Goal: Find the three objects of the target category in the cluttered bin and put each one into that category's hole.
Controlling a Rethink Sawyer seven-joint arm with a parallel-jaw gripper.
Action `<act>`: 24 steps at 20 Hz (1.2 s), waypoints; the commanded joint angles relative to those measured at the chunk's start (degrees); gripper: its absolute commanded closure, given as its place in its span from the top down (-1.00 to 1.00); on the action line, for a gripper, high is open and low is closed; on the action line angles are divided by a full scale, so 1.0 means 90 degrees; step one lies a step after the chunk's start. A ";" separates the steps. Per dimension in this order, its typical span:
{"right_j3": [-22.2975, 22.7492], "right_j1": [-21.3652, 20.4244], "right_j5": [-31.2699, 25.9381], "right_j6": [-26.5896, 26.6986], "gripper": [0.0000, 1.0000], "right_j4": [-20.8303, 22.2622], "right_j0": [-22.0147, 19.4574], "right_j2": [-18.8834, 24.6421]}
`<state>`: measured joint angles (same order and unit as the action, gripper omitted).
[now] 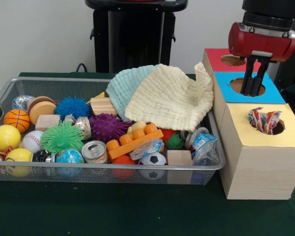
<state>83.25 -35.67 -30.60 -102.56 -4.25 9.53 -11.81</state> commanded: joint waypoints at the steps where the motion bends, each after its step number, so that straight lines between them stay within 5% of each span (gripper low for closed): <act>1: 0.0172 0.0207 0.0063 -0.0984 -1.00 -0.0043 -0.0125 0.0357; 24: -0.0047 0.0330 0.0078 -0.0501 -1.00 0.0082 -0.0385 0.0851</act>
<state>83.24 -35.61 -30.60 -102.56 -4.17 7.70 -9.97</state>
